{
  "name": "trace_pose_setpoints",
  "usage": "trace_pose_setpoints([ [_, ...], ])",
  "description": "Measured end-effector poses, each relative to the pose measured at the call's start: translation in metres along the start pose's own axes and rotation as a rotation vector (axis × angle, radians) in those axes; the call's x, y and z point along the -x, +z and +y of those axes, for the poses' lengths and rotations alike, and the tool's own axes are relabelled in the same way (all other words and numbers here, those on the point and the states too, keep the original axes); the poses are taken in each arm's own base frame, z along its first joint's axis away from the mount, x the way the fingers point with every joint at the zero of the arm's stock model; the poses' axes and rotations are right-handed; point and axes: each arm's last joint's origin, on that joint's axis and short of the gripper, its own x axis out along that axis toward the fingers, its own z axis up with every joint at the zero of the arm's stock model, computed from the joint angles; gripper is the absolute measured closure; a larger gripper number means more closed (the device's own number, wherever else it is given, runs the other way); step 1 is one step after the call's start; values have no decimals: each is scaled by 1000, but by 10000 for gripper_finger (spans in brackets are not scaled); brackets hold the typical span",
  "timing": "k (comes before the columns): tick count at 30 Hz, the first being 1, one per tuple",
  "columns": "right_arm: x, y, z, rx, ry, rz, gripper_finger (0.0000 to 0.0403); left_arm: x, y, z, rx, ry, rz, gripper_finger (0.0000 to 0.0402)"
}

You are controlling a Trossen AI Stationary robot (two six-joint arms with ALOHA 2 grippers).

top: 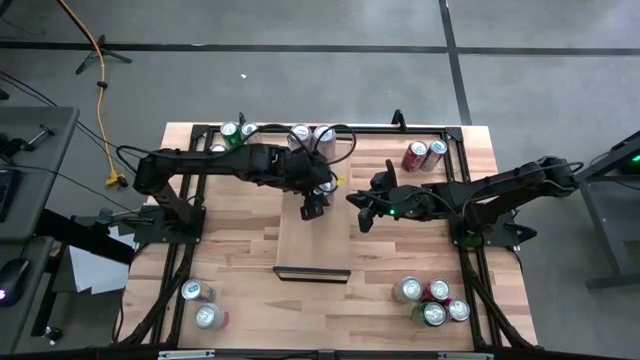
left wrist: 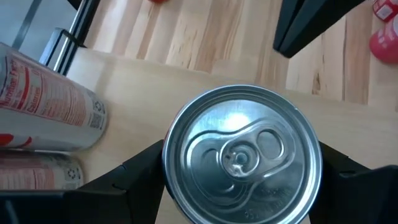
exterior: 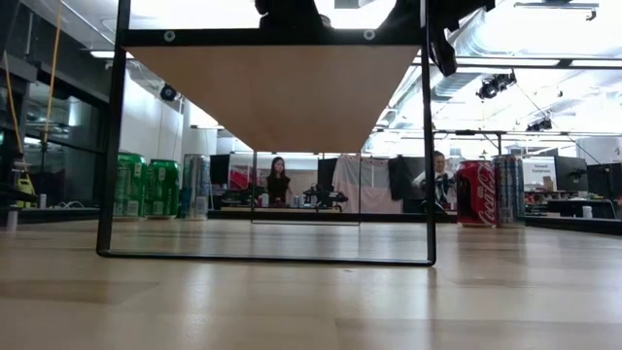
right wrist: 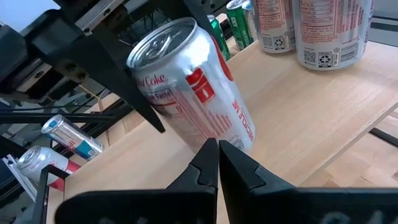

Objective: Place canned beverage on shelf
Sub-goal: Put the silver soda can on the shelf

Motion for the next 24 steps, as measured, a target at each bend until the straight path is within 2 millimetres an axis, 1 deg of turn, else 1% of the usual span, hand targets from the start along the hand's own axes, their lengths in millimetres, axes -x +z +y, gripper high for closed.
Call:
trace_pose_setpoints([
  [4, 0, 1, 1, -4, 6, -7, 403, -1, 0, 0, 18, -1, 4, 149],
  [7, 0, 1, 1, -7, 9, -11, 403, -1, 0, 0, 16, 0, 9, 137],
  [16, 0, 2, 1, -7, 13, -17, 403, -2, -1, 0, 12, -21, 22, 72],
  [19, 0, 2, 2, 8, 15, -19, 403, 5, 3, -1, 18, -89, 8, 55],
  [21, 0, 2, 2, 13, 15, -20, 403, 15, 9, -1, 22, -135, -24, 50],
  [24, 0, 2, 2, 24, 15, -20, 403, 33, 18, -2, 20, -155, -65, 49],
])
